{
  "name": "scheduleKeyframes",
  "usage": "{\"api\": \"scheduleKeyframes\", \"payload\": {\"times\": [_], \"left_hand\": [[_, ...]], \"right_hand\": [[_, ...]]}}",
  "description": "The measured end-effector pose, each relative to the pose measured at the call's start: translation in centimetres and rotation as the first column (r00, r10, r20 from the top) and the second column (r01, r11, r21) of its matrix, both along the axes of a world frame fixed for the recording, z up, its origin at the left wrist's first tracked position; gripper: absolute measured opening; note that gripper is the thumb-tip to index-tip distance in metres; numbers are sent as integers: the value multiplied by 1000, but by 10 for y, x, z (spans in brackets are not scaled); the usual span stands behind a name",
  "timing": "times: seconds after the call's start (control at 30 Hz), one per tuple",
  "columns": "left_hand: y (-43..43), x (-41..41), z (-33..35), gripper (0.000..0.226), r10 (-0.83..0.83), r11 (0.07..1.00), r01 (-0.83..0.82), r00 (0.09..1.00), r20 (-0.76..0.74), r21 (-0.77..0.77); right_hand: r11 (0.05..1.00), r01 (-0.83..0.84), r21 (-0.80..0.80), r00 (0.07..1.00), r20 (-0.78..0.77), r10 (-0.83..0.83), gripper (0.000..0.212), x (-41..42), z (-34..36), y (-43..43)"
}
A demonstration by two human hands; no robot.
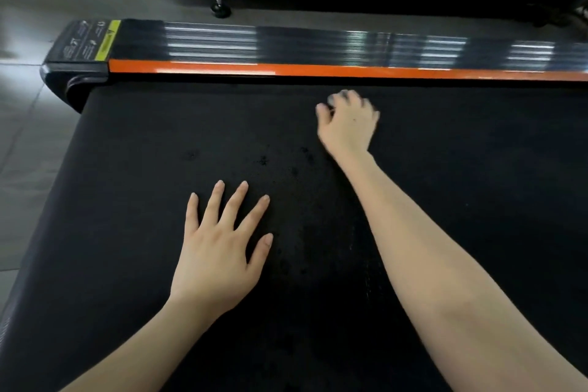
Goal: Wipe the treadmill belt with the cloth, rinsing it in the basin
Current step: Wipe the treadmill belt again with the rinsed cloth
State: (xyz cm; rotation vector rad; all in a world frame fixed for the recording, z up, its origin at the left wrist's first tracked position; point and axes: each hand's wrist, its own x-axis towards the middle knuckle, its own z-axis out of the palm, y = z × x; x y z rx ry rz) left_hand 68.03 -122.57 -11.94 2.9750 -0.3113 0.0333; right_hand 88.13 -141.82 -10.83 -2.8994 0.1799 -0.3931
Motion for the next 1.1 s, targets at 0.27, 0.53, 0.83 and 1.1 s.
{"api": "scheduleKeyframes", "payload": {"times": [0.27, 0.53, 0.83, 1.1], "left_hand": [[2, 0, 0, 56, 7, 1000, -7, 1000, 0, -1], [-1, 1, -1, 56, 16, 1000, -16, 1000, 16, 9], [4, -1, 0, 56, 12, 999, -10, 999, 34, -51], [2, 1, 1, 57, 19, 999, -19, 1000, -3, -30]], "right_hand": [[801, -591, -100, 806, -20, 592, 39, -26, 5, -9], [998, -14, -63, 996, -89, 8, 39, 36, 3, 27], [917, -396, -51, 917, -79, 392, 36, -19, 9, 4], [864, -502, -42, 863, -80, 498, 45, -168, -1, 36]]}}
